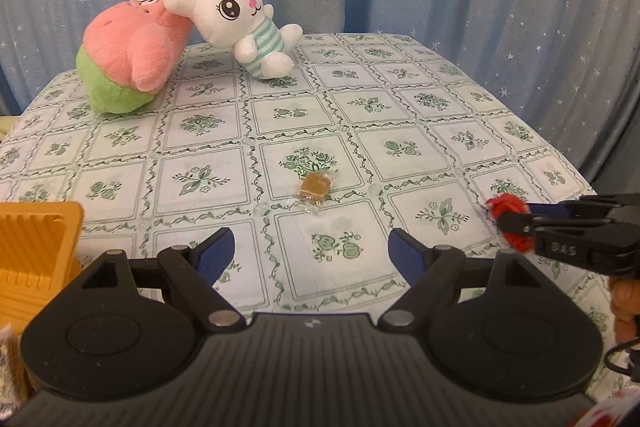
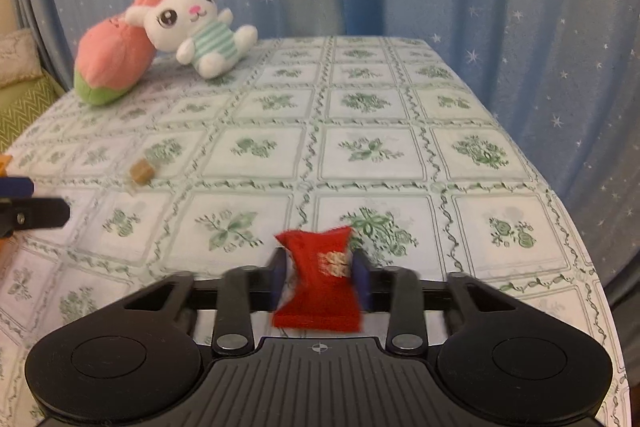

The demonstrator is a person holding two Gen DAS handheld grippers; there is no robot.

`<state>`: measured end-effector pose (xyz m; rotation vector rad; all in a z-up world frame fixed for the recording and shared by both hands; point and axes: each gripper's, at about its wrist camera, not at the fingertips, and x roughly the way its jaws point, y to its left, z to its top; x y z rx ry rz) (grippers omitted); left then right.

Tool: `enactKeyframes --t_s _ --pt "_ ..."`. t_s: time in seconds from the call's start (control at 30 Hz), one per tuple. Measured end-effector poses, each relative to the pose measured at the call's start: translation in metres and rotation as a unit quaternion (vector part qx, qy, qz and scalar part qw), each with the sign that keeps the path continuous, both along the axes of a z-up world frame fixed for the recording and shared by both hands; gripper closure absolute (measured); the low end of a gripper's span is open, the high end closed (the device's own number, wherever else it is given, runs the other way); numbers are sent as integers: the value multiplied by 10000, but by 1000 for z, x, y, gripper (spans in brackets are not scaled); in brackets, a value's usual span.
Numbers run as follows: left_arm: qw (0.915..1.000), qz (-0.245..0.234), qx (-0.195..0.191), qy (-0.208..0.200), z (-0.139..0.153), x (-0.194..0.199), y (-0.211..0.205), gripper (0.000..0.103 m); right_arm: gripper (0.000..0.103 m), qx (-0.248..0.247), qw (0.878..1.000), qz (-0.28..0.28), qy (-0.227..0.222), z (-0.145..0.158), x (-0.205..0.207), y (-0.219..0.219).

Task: Organize snacks
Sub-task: 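Grasp the red candy packet with the right tool while the left tool grasps the brown candy, then carry the brown candy in the left tool and red packet in the right tool over the orange tray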

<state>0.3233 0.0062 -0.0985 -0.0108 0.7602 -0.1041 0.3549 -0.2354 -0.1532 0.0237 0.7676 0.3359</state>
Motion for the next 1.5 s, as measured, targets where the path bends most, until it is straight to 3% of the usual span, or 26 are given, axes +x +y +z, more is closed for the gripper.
enactKeyframes --t_s 0.13,0.37,0.6,0.8,0.93,1.17,1.5 --pt "9999 -77 66 -12 -10 15 -1 22 77 202 9994 -212 -191 15 0 -4" --pt "9985 -343 377 -175 -26 39 -11 41 77 354 9985 -328 -268 19 7 -3" --pt "9965 -632 439 -334 -35 60 -17 50 77 442 9979 -339 -340 21 11 1" --pt "9949 -766 602 -261 -44 70 -22 67 77 437 9977 -448 -247 17 13 -5" --pt "9946 -701 717 -262 -45 67 -22 84 77 444 9977 -451 -237 17 14 -5" --pt "9963 -588 623 -11 -39 49 -30 85 78 458 9983 -229 -271 20 10 8" --pt "9992 -296 210 174 -24 -17 -45 85 77 595 9975 -198 -340 40 -7 9"
